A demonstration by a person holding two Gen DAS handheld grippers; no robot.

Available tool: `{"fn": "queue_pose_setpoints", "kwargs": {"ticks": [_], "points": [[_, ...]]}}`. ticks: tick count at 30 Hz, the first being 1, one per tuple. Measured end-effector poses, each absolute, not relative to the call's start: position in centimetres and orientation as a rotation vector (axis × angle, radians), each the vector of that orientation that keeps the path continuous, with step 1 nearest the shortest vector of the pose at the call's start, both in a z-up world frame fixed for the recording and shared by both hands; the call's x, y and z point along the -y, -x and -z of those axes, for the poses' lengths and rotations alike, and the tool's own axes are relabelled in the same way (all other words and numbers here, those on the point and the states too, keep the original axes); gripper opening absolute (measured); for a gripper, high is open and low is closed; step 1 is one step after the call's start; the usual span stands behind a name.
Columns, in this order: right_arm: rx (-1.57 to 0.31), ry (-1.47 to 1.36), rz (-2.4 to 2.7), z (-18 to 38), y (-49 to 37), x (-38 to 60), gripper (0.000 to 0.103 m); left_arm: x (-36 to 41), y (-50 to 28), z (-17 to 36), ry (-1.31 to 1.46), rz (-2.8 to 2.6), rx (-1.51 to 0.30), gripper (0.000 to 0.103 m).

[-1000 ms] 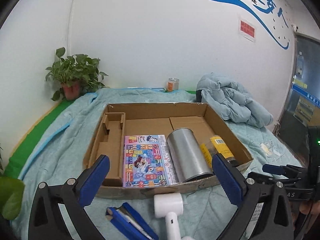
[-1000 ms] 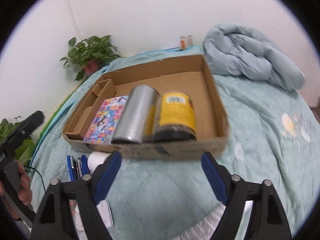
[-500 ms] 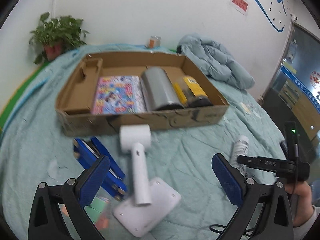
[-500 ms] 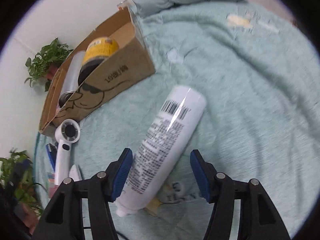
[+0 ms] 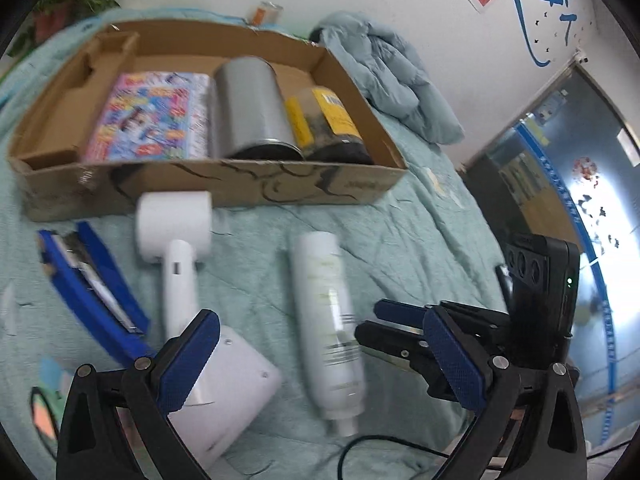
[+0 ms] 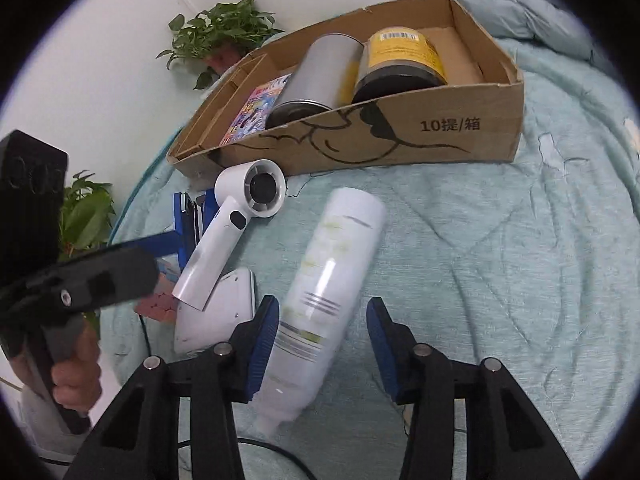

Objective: Organize rigid objects
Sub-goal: 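Move the left gripper to the white spray bottle and grasp it, then lift the white bottle upright with the left gripper and carry it over the box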

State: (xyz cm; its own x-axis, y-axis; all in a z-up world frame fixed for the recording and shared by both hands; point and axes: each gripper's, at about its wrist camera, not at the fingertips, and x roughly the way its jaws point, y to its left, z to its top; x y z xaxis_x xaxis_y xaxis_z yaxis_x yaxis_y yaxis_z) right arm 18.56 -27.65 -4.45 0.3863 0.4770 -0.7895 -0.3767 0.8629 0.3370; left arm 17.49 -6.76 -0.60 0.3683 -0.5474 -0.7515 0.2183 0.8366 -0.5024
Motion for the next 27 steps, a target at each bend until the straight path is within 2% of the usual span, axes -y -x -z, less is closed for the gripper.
{"fn": "queue_pose_setpoints", "kwargs": {"ticks": [6, 8, 10, 12, 17, 21, 27], "points": [[-1.165, -0.117, -0.582, 6.0, -17.6, 26.3, 0.045, 8.4, -20.1, 2.9, 0.368, 0.544, -1.161, 0.099], [-1.177, -0.134, -0.595, 6.5, -17.3, 25.6, 0.045, 9.1, -21.0, 3.8, 0.383, 0.571, -1.191, 0.091], [-1.19, -0.172, -0.605, 7.1, -17.3, 24.7, 0.047, 9.8, -21.9, 4.8, 0.363, 0.572, -1.228, 0.077], [-1.195, -0.177, -0.594, 7.7, -17.5, 23.9, 0.048, 10.6, -22.3, 5.0, 0.306, 0.566, -1.246, 0.068], [-1.196, -0.171, -0.602, 8.0, -18.2, 23.3, 0.048, 11.5, -23.0, 6.4, 0.262, 0.579, -1.305, 0.06], [-1.187, -0.144, -0.597, 7.9, -18.9, 22.6, 0.049, 11.4, -23.3, 7.4, 0.255, 0.533, -1.337, 0.046], [-1.19, -0.107, -0.602, 8.0, -19.7, 21.6, 0.051, 11.1, -23.0, 8.7, 0.266, 0.503, -1.368, 0.044]]}}
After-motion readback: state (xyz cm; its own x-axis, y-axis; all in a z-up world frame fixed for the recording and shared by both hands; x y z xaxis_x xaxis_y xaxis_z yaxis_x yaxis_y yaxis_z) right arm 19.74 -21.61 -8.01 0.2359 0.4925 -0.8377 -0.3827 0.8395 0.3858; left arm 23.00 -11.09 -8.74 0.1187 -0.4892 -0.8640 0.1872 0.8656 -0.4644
